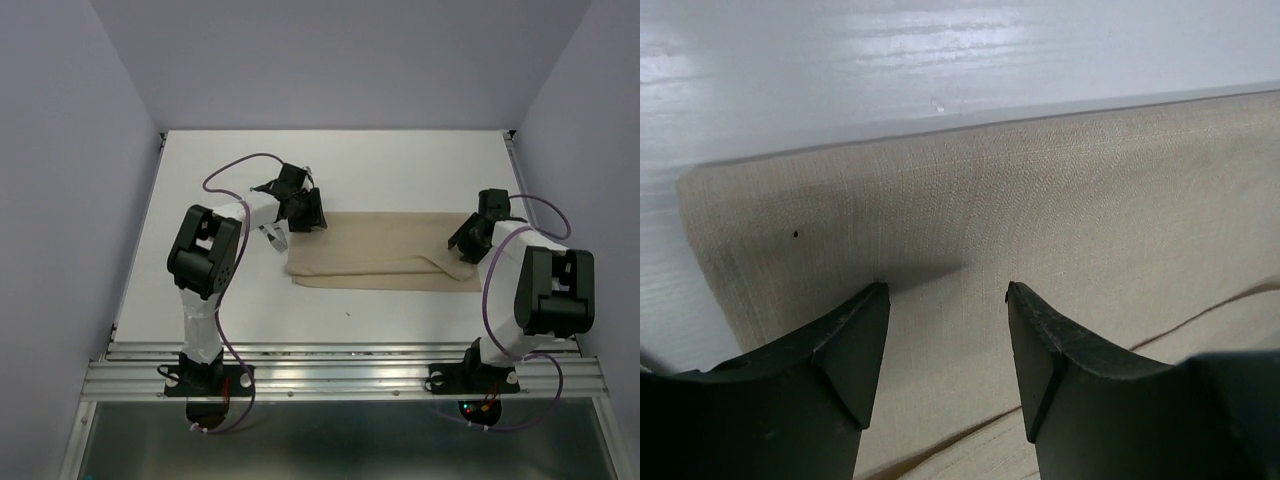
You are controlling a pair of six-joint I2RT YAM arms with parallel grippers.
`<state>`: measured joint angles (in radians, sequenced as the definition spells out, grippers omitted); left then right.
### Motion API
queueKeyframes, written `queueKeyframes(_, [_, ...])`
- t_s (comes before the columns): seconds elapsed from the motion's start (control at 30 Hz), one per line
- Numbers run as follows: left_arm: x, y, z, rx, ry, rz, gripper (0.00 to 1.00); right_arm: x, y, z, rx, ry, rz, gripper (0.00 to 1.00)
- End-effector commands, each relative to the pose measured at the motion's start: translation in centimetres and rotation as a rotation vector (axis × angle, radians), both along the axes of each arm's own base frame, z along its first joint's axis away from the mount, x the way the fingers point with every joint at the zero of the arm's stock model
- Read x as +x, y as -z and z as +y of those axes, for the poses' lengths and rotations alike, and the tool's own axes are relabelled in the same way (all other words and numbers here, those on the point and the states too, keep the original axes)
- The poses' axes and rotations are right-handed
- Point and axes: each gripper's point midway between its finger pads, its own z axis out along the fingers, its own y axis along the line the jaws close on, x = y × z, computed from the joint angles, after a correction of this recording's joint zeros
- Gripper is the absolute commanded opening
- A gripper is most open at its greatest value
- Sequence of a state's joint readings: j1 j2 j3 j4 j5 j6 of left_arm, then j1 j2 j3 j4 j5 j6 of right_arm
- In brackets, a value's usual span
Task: Fold the napkin into a case and place the utensils inside
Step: Move the rectangle-folded napkin to the center of the board.
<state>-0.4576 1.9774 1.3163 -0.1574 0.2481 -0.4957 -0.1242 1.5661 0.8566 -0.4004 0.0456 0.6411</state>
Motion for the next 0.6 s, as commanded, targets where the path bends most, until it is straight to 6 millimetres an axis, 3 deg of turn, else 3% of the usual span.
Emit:
queueKeyframes(0.0, [0.6, 1.1, 0.9, 0.07, -0.014, 0.02, 0.61, 1.7, 0.7, -0.8, -0.026, -0.004, -0.018, 0.51])
queueKeyframes(0.13, [0.2, 1.9, 2.7, 0.081, -0.05, 0.048, 0.61, 1.8, 0.9, -0.3, 0.001, -0.014, -0.019, 0.51])
queueKeyframes(0.4, [-0.1, 1.6, 7.9, 0.064, -0.162, 0.051, 0.61, 0.9, 1.3, 0.8, 0.048, -0.042, -0.021, 0.5])
queueKeyframes(0.57, [-0.4, 2.2, 9.7, 0.072, -0.207, 0.079, 0.61, 0.7, 1.2, 1.7, 0.078, -0.054, -0.03, 0.5])
